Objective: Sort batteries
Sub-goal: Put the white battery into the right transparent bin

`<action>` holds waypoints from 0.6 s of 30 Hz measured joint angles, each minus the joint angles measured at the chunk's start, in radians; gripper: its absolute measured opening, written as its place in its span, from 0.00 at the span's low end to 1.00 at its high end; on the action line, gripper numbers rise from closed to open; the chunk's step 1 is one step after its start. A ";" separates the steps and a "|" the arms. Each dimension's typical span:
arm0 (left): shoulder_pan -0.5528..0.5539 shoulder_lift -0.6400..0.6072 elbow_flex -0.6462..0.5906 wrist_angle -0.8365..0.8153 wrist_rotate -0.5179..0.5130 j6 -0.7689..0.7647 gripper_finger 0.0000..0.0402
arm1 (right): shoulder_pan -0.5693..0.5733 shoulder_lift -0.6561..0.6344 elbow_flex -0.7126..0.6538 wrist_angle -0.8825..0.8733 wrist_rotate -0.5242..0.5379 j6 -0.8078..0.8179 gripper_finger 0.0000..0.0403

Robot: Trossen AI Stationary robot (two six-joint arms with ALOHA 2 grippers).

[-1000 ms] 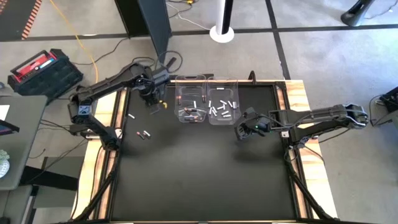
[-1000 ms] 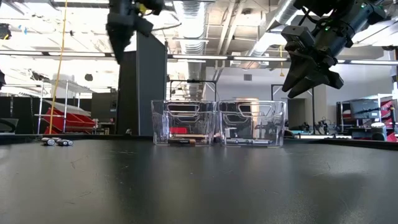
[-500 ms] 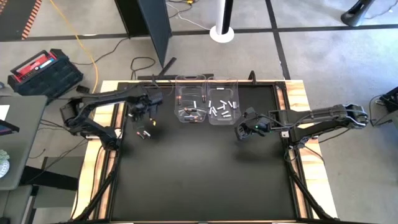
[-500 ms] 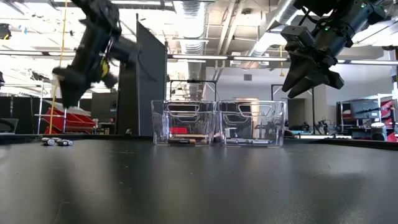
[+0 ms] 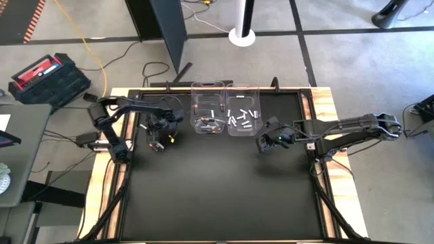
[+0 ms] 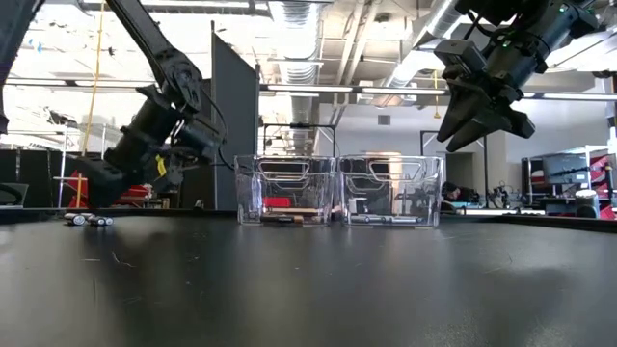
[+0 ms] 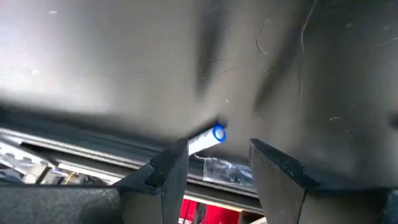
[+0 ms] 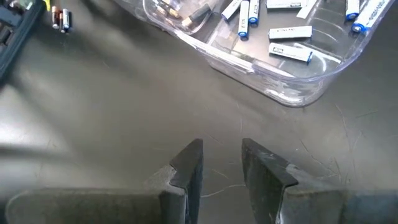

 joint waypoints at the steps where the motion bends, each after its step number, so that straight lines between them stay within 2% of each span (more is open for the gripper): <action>1: 0.005 0.011 0.000 0.003 0.000 0.012 0.41 | 0.000 0.000 0.000 0.000 0.000 0.008 0.31; 7: 0.046 0.034 0.000 0.027 -0.031 0.097 0.41 | 0.000 0.000 0.000 0.001 0.000 0.029 0.31; 18: 0.134 0.036 -0.018 0.045 -0.011 0.213 0.41 | 0.000 0.000 0.000 0.001 0.000 0.046 0.31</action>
